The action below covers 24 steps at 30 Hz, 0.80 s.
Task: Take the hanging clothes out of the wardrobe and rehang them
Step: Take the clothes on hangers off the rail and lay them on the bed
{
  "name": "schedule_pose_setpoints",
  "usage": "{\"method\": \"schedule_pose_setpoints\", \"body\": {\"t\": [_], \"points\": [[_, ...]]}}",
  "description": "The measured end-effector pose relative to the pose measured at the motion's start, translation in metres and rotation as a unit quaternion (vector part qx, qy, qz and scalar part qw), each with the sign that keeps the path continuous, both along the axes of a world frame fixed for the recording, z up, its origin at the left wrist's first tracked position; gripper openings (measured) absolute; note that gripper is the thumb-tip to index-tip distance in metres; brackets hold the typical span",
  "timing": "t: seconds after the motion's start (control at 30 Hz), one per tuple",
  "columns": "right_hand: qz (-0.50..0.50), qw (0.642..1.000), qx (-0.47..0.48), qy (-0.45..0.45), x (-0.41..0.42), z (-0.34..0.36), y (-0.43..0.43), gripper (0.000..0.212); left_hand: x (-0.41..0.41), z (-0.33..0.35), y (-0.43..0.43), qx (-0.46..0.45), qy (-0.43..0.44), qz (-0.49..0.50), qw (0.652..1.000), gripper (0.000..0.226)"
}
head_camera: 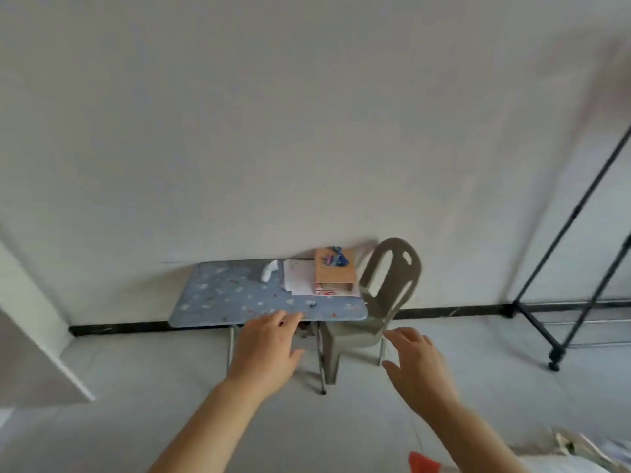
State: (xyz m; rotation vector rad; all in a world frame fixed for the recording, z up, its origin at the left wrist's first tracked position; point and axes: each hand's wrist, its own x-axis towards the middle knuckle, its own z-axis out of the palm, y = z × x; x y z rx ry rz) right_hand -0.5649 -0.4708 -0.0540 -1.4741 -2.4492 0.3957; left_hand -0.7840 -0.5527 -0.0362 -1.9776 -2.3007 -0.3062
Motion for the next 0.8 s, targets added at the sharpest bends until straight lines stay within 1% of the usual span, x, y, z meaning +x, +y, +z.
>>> {"method": "schedule_pose_setpoints", "body": {"t": [0.13, 0.2, 0.27, 0.33, 0.4, 0.5, 0.7, 0.77, 0.8], "points": [[0.118, 0.993, 0.004, -0.007, -0.124, 0.019, -0.053, 0.052, -0.104, 0.006, -0.102, 0.021, 0.017, 0.105, 0.994, 0.065], [0.184, 0.983, 0.004, -0.015, -0.182, 0.024, -0.082, 0.054, -0.145, 0.009, -0.153, 0.037, 0.02, 0.162, 0.986, 0.066], [0.246, 0.969, 0.006, -0.023, -0.234, 0.029, -0.111, 0.055, -0.176, 0.017, -0.198, 0.031, 0.032, 0.216, 0.975, 0.066], [0.301, 0.953, 0.012, -0.033, -0.282, 0.034, -0.138, 0.056, -0.201, 0.024, -0.238, 0.014, -0.015, 0.273, 0.962, 0.06], [0.348, 0.937, 0.016, -0.039, -0.327, 0.039, -0.161, 0.057, -0.227, 0.022, -0.272, 0.039, -0.017, 0.321, 0.946, 0.056], [0.414, 0.909, 0.02, -0.037, -0.391, 0.043, -0.19, 0.057, -0.265, 0.016, -0.315, 0.071, -0.009, 0.391, 0.918, 0.056], [0.521, 0.85, 0.075, -0.026, -0.529, 0.051, -0.23, 0.057, -0.361, 0.016, -0.371, 0.065, 0.016, 0.492, 0.868, 0.055], [0.554, 0.829, 0.08, -0.017, -0.575, 0.058, -0.237, 0.057, -0.394, 0.024, -0.381, 0.064, 0.018, 0.522, 0.851, 0.051], [0.567, 0.819, 0.083, -0.012, -0.598, 0.062, -0.24, 0.057, -0.41, 0.031, -0.385, 0.072, 0.032, 0.531, 0.844, 0.048]]}}
